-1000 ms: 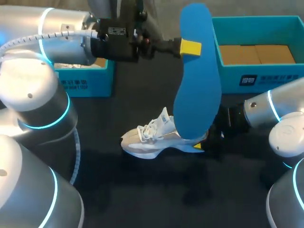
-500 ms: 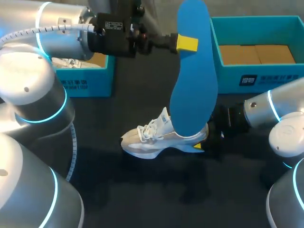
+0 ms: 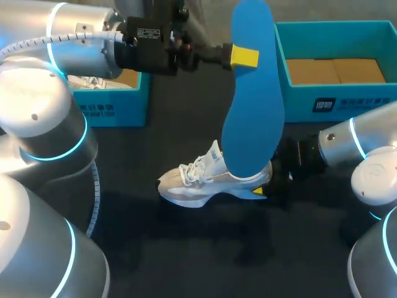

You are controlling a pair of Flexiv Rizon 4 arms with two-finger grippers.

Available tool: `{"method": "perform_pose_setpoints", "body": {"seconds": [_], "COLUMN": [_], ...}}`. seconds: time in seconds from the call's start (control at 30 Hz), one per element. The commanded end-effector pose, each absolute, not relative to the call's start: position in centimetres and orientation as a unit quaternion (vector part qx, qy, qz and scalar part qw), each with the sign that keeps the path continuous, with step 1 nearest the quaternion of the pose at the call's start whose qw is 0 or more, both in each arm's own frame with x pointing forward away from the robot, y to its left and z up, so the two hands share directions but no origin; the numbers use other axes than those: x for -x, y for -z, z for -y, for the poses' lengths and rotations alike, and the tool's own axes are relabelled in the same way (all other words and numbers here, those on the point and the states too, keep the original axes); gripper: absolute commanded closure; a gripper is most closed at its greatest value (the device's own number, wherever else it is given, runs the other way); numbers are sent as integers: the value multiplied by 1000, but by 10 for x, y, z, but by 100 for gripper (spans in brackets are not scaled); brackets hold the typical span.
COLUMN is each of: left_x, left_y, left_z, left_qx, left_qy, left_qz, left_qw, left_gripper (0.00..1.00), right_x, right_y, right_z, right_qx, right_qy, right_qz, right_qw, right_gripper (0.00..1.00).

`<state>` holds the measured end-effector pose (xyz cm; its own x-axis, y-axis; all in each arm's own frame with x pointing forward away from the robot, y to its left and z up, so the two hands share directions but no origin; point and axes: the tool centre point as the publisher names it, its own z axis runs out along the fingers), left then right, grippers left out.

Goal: Take the shoe out of the shoebox, open the shoe tongue, remove and reinsert the insole, then place the shoe into the shoebox

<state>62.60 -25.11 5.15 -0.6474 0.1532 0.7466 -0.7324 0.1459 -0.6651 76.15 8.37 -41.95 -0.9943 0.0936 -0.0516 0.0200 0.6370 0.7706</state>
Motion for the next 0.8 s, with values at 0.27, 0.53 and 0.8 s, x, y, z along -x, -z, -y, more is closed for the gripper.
{"method": "perform_pose_setpoints", "body": {"seconds": [0.27,0.53,0.8], "left_x": [-626,-626,-626], "left_y": [-51,-51,-51], "left_z": [252,252,252], "left_qx": [-217,-217,-217], "left_qy": [-617,-617,-617], "left_qz": [666,666,666], "left_qw": [360,360,360], "left_gripper": [100,100,100], "right_x": [-762,-763,-763], "right_y": [419,417,407], "right_z": [-85,-84,-78], "right_qx": [-32,-34,-49], "right_qy": [-424,-418,-380], "right_qz": [-904,-907,-923], "right_qw": [43,43,45], "right_gripper": [0,0,0]}}
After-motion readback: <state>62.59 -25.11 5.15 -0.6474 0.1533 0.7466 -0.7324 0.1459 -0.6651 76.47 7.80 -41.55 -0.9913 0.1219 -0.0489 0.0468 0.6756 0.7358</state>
